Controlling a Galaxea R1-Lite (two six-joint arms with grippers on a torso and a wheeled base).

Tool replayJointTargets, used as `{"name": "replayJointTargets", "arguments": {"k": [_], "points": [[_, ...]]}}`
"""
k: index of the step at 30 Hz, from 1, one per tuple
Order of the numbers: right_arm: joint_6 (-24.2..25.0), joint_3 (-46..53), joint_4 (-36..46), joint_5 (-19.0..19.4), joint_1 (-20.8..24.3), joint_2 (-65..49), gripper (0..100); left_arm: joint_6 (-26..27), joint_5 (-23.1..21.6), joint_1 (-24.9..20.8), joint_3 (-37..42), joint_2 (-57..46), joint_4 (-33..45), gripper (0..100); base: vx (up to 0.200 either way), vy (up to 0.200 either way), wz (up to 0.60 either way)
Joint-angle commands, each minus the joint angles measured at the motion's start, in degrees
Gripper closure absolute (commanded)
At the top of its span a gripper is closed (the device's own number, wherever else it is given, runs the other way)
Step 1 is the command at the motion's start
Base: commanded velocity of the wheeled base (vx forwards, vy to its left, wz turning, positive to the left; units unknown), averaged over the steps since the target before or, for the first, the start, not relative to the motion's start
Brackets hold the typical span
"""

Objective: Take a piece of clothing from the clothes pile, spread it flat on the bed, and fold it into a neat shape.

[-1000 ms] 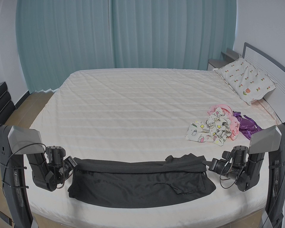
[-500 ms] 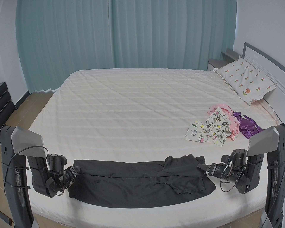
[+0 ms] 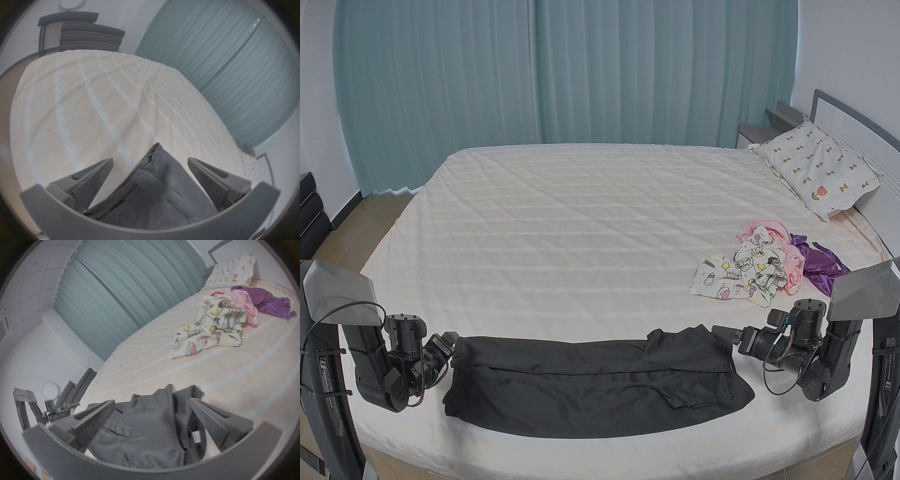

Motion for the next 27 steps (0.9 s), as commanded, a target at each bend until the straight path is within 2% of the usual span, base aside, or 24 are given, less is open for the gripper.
{"name": "replayJointTargets", "arguments": {"k": [1, 12, 17, 21, 27], "points": [[1.57, -1.58, 0.93, -0.05, 2.65, -2.50, 0, -3.56, -1.46, 0.16, -0.01, -4.24, 0.14, 0, 0.000, 0.000, 0.00], [2.01, -7.47, 4.54, -0.23, 3.70, 6.21, 0, -4.00, -1.81, 0.07, -0.27, -0.28, -0.21, 0, 0.000, 0.000, 0.00], [2.10, -7.82, 3.57, -0.58, 3.61, 5.33, 0, -4.00, -1.81, 0.07, -0.10, -0.28, -0.21, 0, 0.000, 0.000, 0.00], [3.06, -7.73, 2.52, -0.67, 5.90, 1.02, 0, -4.44, -2.08, -0.19, 0.08, -0.02, -0.21, 0, 0.000, 0.000, 0.00], [5.17, -8.79, 2.60, -0.76, 8.71, 4.27, 0, -4.61, -2.08, -0.54, -0.10, 0.51, -0.21, 0, 0.000, 0.000, 0.00]]}}
